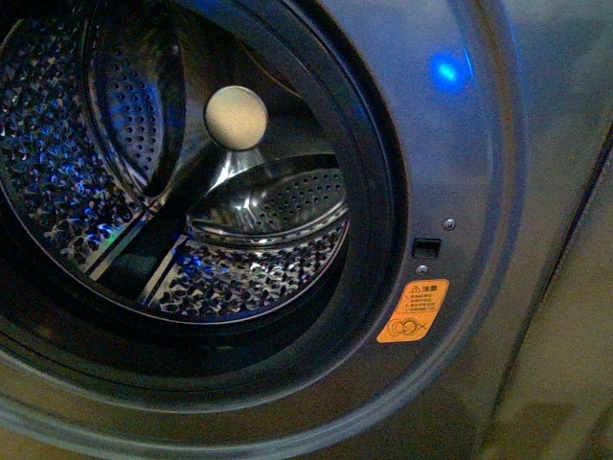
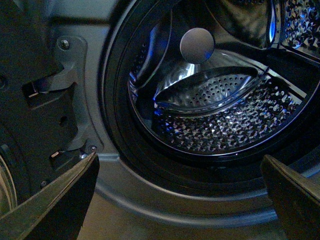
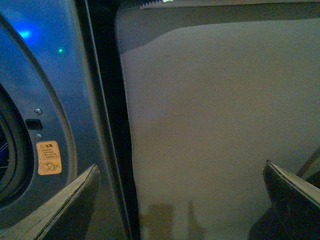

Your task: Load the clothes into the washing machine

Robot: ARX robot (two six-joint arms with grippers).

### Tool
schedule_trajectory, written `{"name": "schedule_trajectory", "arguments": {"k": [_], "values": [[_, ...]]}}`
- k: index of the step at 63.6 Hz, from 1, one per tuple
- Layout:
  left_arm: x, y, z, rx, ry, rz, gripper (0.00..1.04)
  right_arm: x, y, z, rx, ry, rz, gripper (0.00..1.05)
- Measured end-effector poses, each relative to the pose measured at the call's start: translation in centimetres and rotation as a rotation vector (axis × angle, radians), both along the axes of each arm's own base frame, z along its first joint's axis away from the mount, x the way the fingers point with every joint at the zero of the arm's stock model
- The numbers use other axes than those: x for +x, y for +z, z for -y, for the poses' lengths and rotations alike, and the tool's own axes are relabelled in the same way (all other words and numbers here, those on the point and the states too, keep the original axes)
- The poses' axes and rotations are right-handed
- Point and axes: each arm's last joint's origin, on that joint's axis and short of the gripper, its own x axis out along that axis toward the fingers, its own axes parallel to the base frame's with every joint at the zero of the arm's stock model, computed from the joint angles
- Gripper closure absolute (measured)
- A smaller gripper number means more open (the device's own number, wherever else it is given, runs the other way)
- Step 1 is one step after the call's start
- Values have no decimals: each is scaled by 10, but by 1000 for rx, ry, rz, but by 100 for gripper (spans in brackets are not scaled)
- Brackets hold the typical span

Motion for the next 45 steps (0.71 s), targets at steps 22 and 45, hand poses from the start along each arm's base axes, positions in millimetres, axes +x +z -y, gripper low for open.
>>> {"name": "schedule_trajectory", "arguments": {"k": [22, 45], "values": [[0, 0, 0, 0, 0, 0, 7, 0, 0, 0, 0, 0, 0, 7], [0, 0, 0, 0, 0, 0, 7, 2, 26, 10, -46, 447, 47, 7]]}}
